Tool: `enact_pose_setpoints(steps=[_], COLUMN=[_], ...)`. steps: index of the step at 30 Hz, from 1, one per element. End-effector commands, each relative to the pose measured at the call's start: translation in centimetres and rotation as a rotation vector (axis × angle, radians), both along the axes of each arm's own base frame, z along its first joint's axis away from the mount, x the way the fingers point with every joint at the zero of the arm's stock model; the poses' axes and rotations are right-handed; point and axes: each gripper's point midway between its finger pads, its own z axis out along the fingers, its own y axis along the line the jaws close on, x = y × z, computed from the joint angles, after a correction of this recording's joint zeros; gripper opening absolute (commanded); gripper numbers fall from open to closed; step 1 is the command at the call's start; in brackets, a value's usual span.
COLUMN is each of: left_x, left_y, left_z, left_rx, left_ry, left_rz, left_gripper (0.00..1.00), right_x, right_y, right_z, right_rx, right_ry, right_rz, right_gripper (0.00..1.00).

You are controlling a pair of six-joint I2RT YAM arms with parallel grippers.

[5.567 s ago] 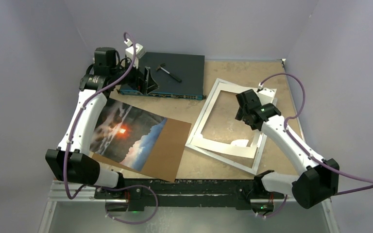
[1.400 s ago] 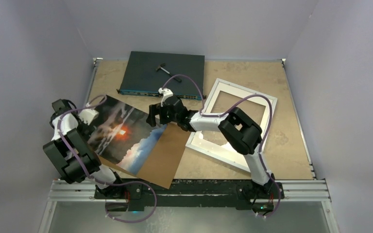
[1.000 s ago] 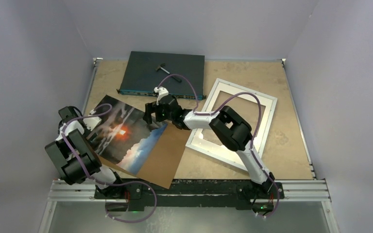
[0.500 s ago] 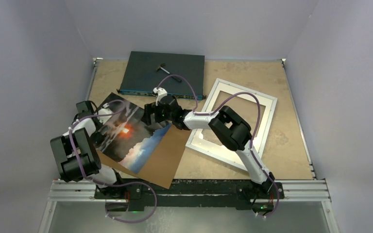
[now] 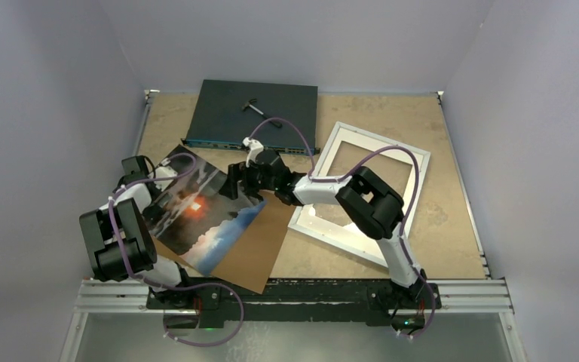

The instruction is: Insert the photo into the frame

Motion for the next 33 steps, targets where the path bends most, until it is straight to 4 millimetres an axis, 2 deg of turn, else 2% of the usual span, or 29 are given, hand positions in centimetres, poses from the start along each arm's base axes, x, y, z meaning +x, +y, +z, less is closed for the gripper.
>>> enact_pose_setpoints(steps=[1,4,6,12,15,17,20,23,25,30,33], left_x=[-2.4,-2.5,-2.4,-0.6,-0.1,-0.1,-0.4,-0.8,-0.3,2.0,3.1], left_y=[-2.7,-2.8,-2.8,-2.3,-1.0,0.4,3.0,4.6,5.7,6.5,6.0], left_z=[-4.0,-3.9,-3.0,2.2,4.4,5.2,5.0,3.5,3.0,3.1,3.2], left_rx=[-0.140,-0.143,-0.152,-0.274,-0.289,-0.257,-0.167,-0.090,-0.038,-0.050,-0.106], left_ry=[0.082,0.089,0.087,0.050,0.031,0.025,0.034,0.032,-0.008,-0.149,-0.182], left_rz=[0.000,-0.004,-0.012,0.004,0.010,0.014,0.031,0.062,0.096,0.169,0.170], left_gripper=[0.85,0.85,0.85,0.88,0.89,0.89,0.89,0.89,0.87,0.85,0.84], right_x=[-1.3,-0.9,-0.8,0.0,0.9,1.8,3.0,3.4,3.8,3.4,2.9], right_y=[1.2,0.6,-0.3,-2.5,-2.8,-2.7,-2.2,-1.7,-1.5,-1.8,-2.7], right_z=[4.4,3.6,2.8,2.3,2.0,1.9,1.2,0.4,0.5,0.4,1.0], right_rx=[0.116,0.083,0.034,-0.053,-0.073,-0.076,-0.095,-0.106,-0.096,-0.083,-0.077], right_ry=[-0.010,-0.004,0.008,-0.032,-0.058,-0.076,-0.101,-0.099,-0.111,-0.104,-0.092], right_rz=[0.063,0.025,-0.009,-0.087,-0.091,-0.096,-0.096,-0.090,-0.100,-0.108,-0.131], right_gripper=[0.95,0.95,0.95,0.96,0.97,0.98,0.99,0.99,0.99,0.98,0.98])
